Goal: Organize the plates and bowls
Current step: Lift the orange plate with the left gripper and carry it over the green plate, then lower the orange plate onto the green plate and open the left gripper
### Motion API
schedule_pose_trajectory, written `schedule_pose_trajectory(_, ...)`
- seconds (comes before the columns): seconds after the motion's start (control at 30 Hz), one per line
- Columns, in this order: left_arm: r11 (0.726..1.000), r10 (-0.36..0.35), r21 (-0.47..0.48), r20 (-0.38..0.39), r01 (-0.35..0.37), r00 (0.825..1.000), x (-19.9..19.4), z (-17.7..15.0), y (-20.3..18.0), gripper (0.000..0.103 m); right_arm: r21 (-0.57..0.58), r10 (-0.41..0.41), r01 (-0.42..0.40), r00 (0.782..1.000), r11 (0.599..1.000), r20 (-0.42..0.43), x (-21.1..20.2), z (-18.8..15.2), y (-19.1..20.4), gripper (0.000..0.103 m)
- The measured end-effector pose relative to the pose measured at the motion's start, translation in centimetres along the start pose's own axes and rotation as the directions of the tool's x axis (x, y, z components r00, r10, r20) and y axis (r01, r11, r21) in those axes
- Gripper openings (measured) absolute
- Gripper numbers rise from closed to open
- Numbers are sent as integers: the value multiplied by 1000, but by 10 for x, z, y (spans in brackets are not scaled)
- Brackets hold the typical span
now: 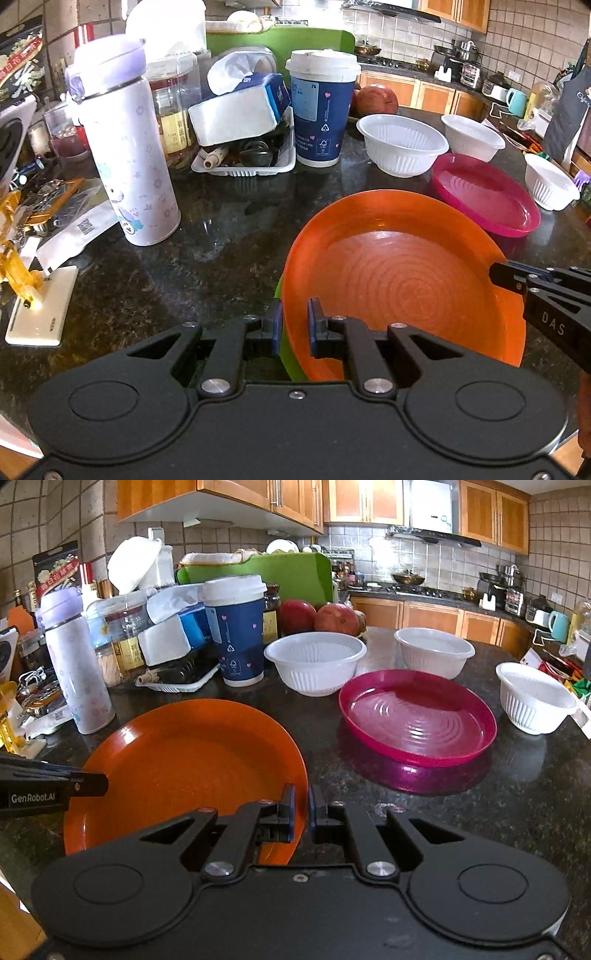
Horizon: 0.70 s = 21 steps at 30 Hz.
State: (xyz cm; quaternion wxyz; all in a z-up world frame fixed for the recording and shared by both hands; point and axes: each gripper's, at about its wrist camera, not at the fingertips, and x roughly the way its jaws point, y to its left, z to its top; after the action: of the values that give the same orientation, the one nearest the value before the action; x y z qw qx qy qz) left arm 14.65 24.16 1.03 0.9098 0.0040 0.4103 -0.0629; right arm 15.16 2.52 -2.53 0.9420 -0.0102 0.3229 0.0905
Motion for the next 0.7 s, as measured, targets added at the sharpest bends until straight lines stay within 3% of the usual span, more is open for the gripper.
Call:
schedule_pose_trajectory(0.37,999,-7,31,10,7,1000,8,1,7,23,0,-18,18,1000,1000,3,6,-1,6,13)
schedule_pose_trajectory(0.4,999,-4,34,19,4,1000,7,1,8,29,-3,-22,22,1000,1000,13,5,-1,7,16)
schedule_pose_trajectory(0.47,999,4,46,45,-6,999,5,1,7,30,-4,-38,39,998,999,43,3,-1,7,40)
schedule_pose_trajectory(0.5,999,13,51,60,-16,998,3,1,6,31,1,-46,46,997,999,63,1,-2,7,44)
schedule_pose_trajectory(0.63,998,21,55,112,-27,993,-2,2,4,57,32,-75,72,991,997,111,-3,0,4,54)
schedule_pose_trajectory(0.7,999,9,45,123,-15,992,-3,4,4,57,60,-90,83,988,995,127,-4,1,0,58)
